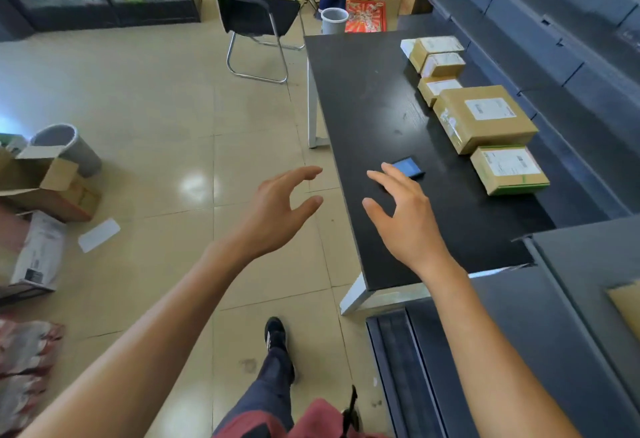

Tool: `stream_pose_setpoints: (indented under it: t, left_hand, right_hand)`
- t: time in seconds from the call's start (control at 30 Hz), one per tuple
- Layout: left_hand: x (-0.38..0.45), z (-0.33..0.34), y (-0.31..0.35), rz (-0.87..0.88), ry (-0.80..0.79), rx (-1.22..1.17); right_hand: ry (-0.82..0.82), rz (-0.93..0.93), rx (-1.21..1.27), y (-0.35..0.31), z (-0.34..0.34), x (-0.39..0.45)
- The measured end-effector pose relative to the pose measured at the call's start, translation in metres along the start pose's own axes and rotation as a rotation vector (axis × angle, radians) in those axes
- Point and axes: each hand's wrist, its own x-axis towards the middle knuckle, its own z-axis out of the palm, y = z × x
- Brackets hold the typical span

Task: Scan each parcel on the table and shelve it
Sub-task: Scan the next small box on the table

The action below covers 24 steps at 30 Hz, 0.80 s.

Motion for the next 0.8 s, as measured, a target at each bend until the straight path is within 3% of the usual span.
stream_pose_setpoints:
  t: [0.37,0.67,0.8]
  left_hand:
    - [0.142,-0.051,-0.053,0.068,-0.128,0.018]
    - [0.250,-0.015,-0.075,0.146,-0.288,0.062]
    - [0.311,0.015,-0.053,0.217,-0.391,0.108]
  right_hand:
    - [0.086,0.090,0.051,-0.021,0.038,0.127]
    - [0.133,0.263,0.079,0.037,0.041,0.197]
    - [0.192,0.344,0.089,0.076,0.026,0.226]
